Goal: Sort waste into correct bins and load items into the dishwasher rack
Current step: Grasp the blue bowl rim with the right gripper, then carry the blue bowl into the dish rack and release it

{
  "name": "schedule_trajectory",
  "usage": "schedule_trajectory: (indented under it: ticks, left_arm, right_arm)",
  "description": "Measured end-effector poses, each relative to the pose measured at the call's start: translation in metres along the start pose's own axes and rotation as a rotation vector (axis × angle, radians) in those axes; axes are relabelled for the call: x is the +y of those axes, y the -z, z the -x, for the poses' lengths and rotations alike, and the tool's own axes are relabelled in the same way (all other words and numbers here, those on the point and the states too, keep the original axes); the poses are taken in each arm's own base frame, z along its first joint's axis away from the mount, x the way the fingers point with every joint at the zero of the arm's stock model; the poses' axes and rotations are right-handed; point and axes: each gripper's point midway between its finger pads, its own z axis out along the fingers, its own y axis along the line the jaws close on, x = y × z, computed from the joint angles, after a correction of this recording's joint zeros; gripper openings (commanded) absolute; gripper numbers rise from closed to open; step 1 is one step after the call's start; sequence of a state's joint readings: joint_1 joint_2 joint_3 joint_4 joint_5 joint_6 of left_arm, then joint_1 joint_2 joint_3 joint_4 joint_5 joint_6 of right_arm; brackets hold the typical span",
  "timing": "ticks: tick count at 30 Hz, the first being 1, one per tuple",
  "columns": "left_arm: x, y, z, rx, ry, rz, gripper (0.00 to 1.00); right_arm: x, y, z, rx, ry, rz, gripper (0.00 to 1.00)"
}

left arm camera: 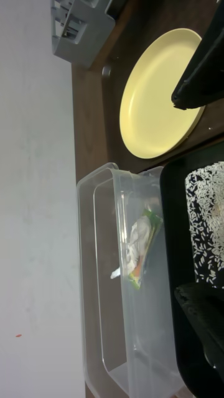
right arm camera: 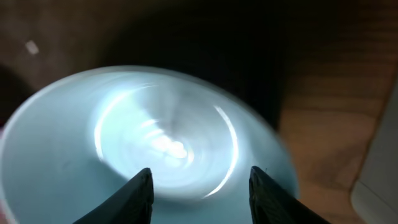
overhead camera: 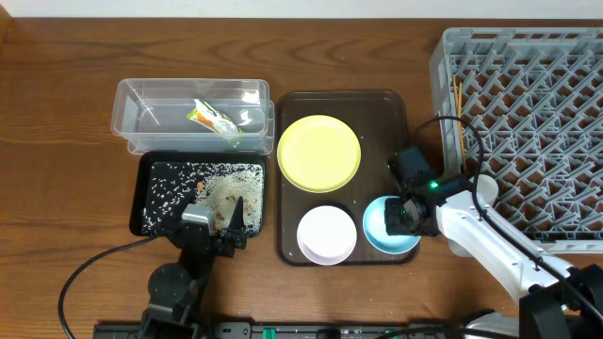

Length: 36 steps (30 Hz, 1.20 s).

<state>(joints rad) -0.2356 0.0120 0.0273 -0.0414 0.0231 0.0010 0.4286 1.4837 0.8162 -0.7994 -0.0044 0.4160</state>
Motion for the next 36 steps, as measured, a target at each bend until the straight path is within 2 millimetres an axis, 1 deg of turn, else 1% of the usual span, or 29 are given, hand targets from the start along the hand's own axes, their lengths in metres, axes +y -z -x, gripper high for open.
schedule_trajectory:
  ticks: [2,4,6,9,11,14,16,19,21,22,24,27,30,33,36]
  left_arm:
    - [0.0,0.0,0.0,0.0,0.0,0.0,0.91]
    - [0.0,0.0,0.0,0.0,0.0,0.0,0.91]
    - [0.0,0.0,0.0,0.0,0.0,0.0,0.91]
    - [0.0,0.0,0.0,0.0,0.0,0.0,0.91]
    - [0.0,0.0,0.0,0.0,0.0,0.0,0.91]
    - [0.0,0.0,0.0,0.0,0.0,0.0,0.91]
    - [0.0,0.0,0.0,0.0,0.0,0.0,0.91]
    - [0.0,0.0,0.0,0.0,0.0,0.0,0.91]
    - [0.0,0.0,0.0,0.0,0.0,0.0,0.91]
    - [0.0,0.0,0.0,0.0,0.0,0.0,0.91]
    - [0.0,0.0,0.0,0.0,0.0,0.0,0.91]
    - [0.0,0.0,0.0,0.0,0.0,0.0,0.91]
    - [0.0,0.0,0.0,0.0,0.0,0.0,0.91]
    - [0.0,0.0,0.0,0.0,0.0,0.0,0.91]
    - [0.0,0.0,0.0,0.0,0.0,0.0,0.91]
  right_arm:
    - [0.002,0.004,-0.001,-0.002,0.034,0.016,0.5]
    - [0.004,0.014,0.001,-0.022,0.055,0.029,0.5]
    - [0.004,0.03,0.008,-0.079,0.06,0.043,0.5]
    - [-0.004,0.05,0.02,-0.162,0.034,0.04,0.47]
    - [-0.009,0.055,0.023,-0.179,0.022,0.029,0.46]
    - [-0.014,0.051,0.021,-0.168,0.014,0.007,0.45]
    - [-0.016,0.046,0.021,-0.163,0.012,-0.002,0.43]
    - [-0.019,0.03,0.018,-0.132,0.011,-0.022,0.37]
    - [-0.024,0.018,0.011,-0.087,-0.004,-0.051,0.34]
    - [-0.026,0.012,0.008,-0.068,-0.013,-0.066,0.32]
    - [-0.03,0.002,0.002,-0.035,-0.028,-0.088,0.2]
    - [-0.03,-0.008,-0.001,-0.007,-0.045,-0.088,0.11]
    - [-0.025,-0.008,-0.001,-0.004,-0.036,-0.063,0.01]
    - [-0.02,-0.002,0.0,-0.01,-0.036,-0.036,0.01]
    - [-0.018,0.015,0.008,-0.052,-0.039,-0.018,0.01]
